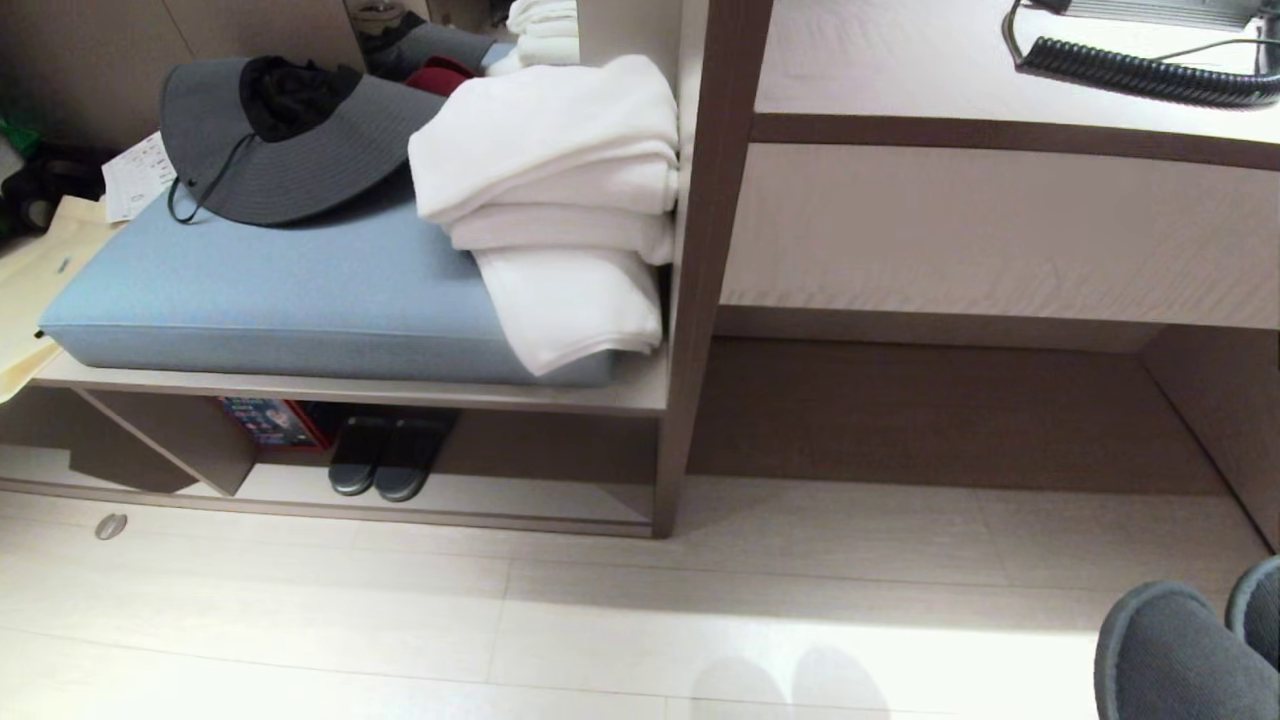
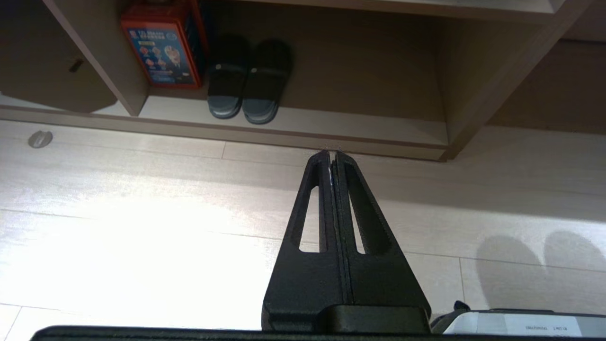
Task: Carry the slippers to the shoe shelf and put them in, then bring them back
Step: Place the slippers on the floor
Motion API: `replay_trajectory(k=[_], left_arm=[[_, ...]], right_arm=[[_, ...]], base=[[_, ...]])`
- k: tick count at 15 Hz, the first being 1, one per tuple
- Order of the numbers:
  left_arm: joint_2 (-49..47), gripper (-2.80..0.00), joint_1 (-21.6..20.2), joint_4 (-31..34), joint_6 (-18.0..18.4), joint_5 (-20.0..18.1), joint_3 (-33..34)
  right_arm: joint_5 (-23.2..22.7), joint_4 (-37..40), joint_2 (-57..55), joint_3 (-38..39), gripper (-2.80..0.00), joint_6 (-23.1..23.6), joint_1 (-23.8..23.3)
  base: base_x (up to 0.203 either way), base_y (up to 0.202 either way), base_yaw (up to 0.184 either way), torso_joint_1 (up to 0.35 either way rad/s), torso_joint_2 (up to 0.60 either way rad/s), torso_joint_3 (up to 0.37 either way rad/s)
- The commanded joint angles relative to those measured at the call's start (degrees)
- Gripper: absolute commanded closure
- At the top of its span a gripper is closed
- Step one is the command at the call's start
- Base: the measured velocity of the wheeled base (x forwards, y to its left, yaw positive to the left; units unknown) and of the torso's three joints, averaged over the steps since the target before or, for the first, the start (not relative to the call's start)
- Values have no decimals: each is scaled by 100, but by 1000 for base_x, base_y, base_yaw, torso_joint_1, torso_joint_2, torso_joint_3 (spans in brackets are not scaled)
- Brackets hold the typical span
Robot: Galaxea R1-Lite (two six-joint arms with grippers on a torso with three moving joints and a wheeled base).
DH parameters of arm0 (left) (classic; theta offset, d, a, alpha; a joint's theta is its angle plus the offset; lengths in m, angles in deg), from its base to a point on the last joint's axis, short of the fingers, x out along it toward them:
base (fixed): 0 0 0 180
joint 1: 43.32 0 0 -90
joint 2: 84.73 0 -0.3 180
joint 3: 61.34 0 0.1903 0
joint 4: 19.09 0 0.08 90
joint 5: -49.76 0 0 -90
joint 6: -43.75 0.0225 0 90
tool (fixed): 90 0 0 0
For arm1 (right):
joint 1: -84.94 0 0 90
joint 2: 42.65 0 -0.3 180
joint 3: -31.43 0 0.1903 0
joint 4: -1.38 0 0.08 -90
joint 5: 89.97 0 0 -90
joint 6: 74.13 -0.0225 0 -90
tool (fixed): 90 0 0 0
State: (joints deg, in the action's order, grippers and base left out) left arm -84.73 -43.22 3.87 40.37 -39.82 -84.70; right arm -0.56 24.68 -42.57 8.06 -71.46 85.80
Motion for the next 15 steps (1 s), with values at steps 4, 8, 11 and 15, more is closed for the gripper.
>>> replay_trajectory(k=[4,8,11,15], left_arm=[[0,0,-1,-2,5,2,0],[0,0,-1,-2,5,2,0],[0,0,-1,-2,5,2,0],[0,0,-1,6,5,2,0]], right_arm=[[-8,-2,10,0,0,5,3],[-11,-2,10,0,0,-3,3],[-2,-2,10,0,0,-3,3],[-2,-2,10,0,0,-3,3]], base=[[0,0,0,5,1,-195],[0,0,0,0,-2,-195],[0,0,0,2,2,-193],[0,0,0,2,2,-199]])
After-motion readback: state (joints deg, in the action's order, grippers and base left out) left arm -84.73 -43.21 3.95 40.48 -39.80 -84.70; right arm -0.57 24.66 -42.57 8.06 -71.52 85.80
